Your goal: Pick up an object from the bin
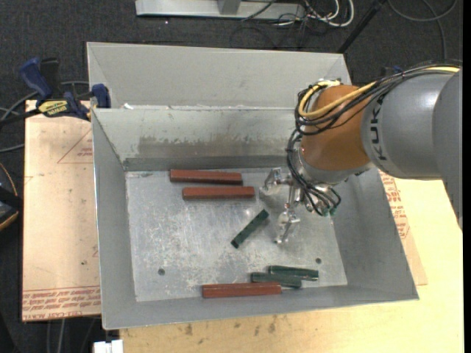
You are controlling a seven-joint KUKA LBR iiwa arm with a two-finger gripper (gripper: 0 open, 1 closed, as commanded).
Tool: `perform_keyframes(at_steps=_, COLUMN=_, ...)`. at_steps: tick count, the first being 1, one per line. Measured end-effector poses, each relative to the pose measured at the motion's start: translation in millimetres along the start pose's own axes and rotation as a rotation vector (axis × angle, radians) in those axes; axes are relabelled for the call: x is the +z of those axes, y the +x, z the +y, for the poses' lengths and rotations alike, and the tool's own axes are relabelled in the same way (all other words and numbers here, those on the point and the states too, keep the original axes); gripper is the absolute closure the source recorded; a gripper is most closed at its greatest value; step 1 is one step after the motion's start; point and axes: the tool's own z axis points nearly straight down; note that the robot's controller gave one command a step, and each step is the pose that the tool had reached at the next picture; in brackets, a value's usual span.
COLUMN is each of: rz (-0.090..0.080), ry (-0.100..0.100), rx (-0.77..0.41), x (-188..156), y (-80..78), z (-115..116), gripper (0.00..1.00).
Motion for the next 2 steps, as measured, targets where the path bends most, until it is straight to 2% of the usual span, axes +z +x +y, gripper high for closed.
perform_keyframes(at_steps=1, rz=0.000, ry=0.000, rx=0.000, x=0.0, y=0.0, z=0.0, gripper=0.00)
perform_keyframes(at_steps=2, rz=-0.010, ry=0.007, rx=-0.202, x=-3.9, y=-15.6, z=49.8, gripper=1.00)
